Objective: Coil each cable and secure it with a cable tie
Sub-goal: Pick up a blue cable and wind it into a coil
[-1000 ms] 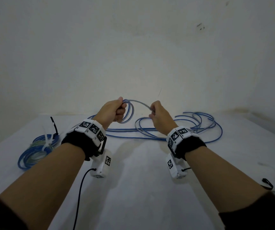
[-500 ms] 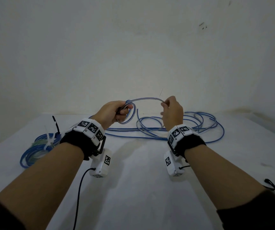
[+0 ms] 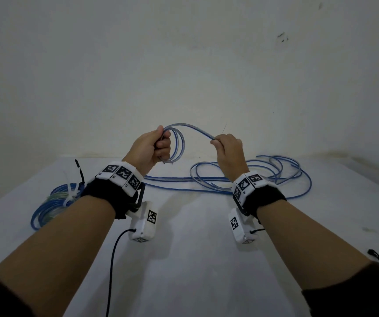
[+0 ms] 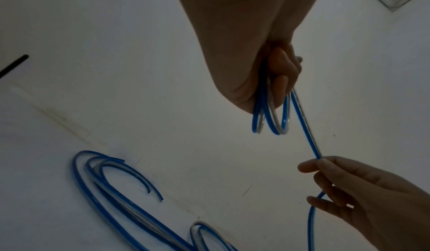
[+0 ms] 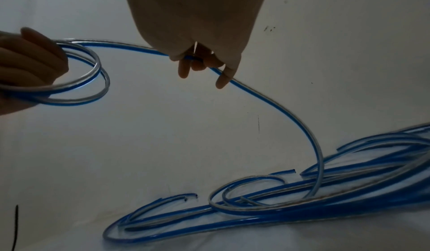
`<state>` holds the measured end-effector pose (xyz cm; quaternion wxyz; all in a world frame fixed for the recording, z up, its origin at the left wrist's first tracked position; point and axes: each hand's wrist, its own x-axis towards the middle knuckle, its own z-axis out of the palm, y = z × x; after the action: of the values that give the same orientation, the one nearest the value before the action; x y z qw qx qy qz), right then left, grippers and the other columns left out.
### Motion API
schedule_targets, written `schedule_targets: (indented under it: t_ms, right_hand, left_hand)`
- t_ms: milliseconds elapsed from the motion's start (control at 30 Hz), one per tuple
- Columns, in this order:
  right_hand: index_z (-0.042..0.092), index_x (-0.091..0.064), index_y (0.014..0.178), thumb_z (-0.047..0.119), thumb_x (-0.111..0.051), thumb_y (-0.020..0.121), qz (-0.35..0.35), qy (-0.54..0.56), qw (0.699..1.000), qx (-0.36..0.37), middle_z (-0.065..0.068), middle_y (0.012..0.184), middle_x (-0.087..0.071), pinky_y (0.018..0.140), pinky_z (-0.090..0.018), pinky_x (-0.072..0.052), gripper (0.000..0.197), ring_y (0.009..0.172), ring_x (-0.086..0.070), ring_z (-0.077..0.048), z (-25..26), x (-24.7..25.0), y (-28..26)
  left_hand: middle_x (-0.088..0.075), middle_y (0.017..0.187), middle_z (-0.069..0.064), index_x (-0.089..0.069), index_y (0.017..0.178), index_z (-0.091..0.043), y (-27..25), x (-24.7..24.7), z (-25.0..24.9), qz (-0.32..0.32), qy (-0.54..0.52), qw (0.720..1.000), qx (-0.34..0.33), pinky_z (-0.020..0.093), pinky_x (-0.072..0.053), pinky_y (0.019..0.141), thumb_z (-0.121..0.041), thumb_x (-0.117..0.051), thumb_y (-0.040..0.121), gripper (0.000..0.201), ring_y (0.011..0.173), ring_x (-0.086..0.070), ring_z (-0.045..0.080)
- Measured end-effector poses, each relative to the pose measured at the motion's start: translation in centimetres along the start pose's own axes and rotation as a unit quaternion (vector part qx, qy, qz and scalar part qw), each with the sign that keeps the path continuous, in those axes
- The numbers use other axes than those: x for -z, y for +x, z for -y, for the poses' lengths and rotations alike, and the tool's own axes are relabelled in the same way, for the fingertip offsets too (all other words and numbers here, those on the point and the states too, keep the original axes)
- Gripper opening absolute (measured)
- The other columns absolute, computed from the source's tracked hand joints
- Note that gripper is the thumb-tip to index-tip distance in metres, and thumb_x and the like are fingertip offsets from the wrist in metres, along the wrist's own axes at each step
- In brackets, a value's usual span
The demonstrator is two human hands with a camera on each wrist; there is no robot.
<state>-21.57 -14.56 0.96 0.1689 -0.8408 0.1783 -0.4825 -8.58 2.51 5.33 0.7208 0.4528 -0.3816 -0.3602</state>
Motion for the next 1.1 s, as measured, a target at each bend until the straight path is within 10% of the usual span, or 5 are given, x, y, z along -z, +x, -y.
schedule_targets:
  t_ms: [500,1100]
  right_hand:
    - [0.003,-0.053,0.091,0.014,-0.061,0.089,-0.131,-0.066,0.988,-0.054,-0.013,0.085,-0.058,0.062,-0.031,-0.037,0.014,0.072,-0.051,-0.027,0.8,-0.2,0.2]
    - [-0.002,-0.053,0.102,-0.003,-0.042,0.092,0.052,-0.097,0.990,-0.089,-0.021,0.097,-0.055,0.064,-0.031,-0.032,0.015,0.084,-0.052,-0.033,0.8,-3.2,-1.4]
  left_hand:
    - [-0.028,0.042,-0.012,-0.040,0.066,-0.018,-0.7,1.6,-0.3,-0.080,0.019,0.997,-0.006,0.017,-0.017,0.040,-0.027,-0.027,0.103,0.040,0.034,-0.021,0.003]
    - [-0.039,0.052,-0.008,-0.045,0.075,-0.016,-0.4,1.6,-1.2,-0.036,-0.157,0.986,-0.051,0.017,-0.033,0.047,-0.020,-0.023,0.100,0.033,0.043,-0.033,0.007]
